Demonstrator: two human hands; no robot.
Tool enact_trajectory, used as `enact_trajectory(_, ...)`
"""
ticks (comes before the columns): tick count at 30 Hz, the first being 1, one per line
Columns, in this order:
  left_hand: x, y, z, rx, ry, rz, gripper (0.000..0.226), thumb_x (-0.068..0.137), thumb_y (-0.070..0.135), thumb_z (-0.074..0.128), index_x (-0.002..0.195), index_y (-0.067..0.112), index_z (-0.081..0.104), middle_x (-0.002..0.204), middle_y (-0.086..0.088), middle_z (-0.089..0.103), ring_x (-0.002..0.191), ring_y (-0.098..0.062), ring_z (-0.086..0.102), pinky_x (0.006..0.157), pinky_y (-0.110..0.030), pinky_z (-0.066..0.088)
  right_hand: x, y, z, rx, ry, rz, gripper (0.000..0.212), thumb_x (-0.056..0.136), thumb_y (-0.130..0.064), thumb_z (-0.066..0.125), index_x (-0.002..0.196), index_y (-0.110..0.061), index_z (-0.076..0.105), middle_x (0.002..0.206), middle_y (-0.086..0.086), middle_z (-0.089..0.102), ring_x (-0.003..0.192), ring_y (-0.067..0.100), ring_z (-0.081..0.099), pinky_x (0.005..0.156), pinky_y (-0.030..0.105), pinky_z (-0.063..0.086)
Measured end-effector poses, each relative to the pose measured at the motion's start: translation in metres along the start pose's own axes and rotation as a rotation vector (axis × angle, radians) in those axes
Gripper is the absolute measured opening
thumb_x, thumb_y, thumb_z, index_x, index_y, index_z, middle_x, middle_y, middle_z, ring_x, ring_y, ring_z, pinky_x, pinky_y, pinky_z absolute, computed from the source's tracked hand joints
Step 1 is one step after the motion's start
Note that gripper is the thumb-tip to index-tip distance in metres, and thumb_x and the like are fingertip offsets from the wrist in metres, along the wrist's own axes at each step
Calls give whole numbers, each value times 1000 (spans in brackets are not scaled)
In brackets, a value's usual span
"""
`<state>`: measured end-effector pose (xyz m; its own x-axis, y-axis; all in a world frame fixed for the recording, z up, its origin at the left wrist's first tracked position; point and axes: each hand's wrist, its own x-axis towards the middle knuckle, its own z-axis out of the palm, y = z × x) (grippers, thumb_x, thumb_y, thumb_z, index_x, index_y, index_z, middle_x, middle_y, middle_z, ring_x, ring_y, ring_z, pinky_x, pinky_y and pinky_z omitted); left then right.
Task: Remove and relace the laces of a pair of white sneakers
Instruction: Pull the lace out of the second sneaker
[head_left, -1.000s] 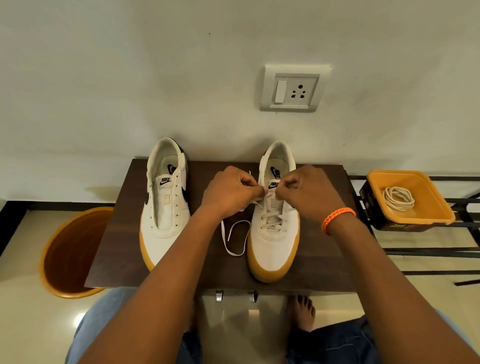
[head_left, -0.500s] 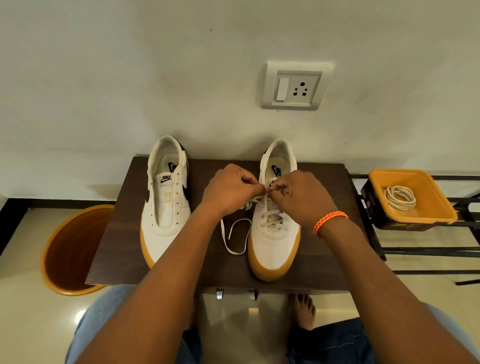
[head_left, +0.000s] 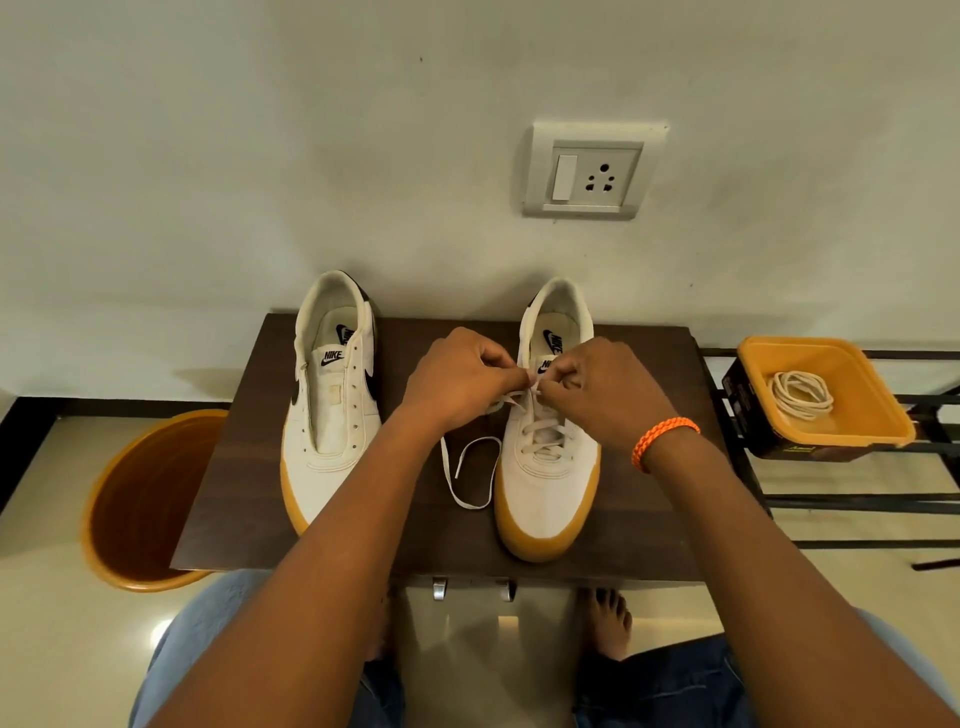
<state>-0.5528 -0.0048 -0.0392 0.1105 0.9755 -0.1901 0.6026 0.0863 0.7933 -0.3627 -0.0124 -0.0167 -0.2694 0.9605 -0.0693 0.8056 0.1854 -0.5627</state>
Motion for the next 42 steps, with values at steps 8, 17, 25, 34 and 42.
enact_trajectory(8,1,2,0,-5,-2,-9,22,89,47,81,80,27,82,74,11,76,70,-11,74,80,-46,65,-1,12,-31,71,295,131,15,84,-26,71,69,-23,76,59,-8,68,58,9,64,62,31,57)
enact_trajectory(17,1,0,0,-11,-5,8,20,88,46,81,78,29,82,71,10,75,67,-16,72,76,-48,64,1,0,8,-79,-23,-3,17,92,-31,67,92,-24,82,86,2,76,72,16,67,70,35,59)
enact_trajectory(25,2,1,1,1,-5,-11,22,88,48,81,77,29,82,72,12,76,72,-15,72,79,-51,63,-1,20,-30,131,322,155,31,82,-27,67,53,-16,66,47,-2,57,43,10,47,53,26,39)
enact_trajectory(34,1,1,-1,-4,-13,-15,17,89,43,81,80,28,83,74,11,77,72,-16,74,79,-51,64,1,2,9,-41,-49,10,20,92,-31,69,105,-26,83,97,-2,77,87,14,69,84,39,62)
enact_trajectory(42,-2,4,-2,-33,-28,-33,21,90,43,80,79,26,83,75,11,78,72,-12,73,82,-48,64,-1,6,-14,81,126,119,36,85,-27,67,52,-15,63,48,-3,61,46,13,57,53,36,53)
